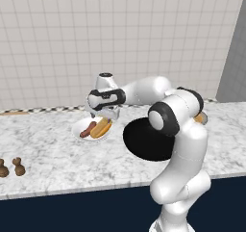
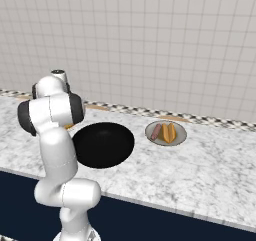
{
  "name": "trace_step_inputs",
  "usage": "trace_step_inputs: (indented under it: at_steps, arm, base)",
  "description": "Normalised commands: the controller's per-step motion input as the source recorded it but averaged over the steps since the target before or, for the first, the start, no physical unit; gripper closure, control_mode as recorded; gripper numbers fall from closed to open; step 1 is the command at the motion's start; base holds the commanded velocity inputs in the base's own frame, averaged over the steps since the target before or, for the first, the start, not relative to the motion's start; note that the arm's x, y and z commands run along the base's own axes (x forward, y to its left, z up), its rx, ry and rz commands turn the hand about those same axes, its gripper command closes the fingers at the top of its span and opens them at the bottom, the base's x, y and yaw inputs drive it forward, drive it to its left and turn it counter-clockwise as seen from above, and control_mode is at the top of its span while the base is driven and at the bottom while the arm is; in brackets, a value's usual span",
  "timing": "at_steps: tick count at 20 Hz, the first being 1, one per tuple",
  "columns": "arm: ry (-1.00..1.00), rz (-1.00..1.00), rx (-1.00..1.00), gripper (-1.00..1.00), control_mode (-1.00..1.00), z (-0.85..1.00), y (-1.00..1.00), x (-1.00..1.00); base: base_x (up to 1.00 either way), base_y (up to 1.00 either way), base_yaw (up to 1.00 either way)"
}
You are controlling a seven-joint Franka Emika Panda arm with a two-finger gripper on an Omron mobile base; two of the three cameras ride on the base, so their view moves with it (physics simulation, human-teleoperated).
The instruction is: Place one bun and one sausage from the bowl on each plate.
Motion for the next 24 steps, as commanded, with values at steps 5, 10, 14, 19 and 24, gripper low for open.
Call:
trace_step_inputs:
  at_steps: [5, 10, 14, 19, 24]
  arm:
    - [-0.24, 0.01, 0.0, -1.0, -1.0, 1.0, -0.21, -1.0]
    - [-0.03, 0.0, 0.0, -1.0, -1.0, 0.88, -0.7, -1.0]
    - [0.0, 0.0, 0.0, -1.0, -1.0, 0.53, -0.87, -1.0]
    - [0.0, 0.0, 0.0, -1.0, -1.0, 0.12, -0.91, -1.0]
    - [0.0, 0.0, 0.0, -1.0, -1.0, -0.02, -0.82, -1.0]
  base:
    - [0.0, 0.0, 0.0]
    - [0.0, 0.0, 0.0]
    - [0.0, 0.0, 0.0]
    - [0.0, 0.0, 0.0]
    - [0.0, 0.0, 0.0]
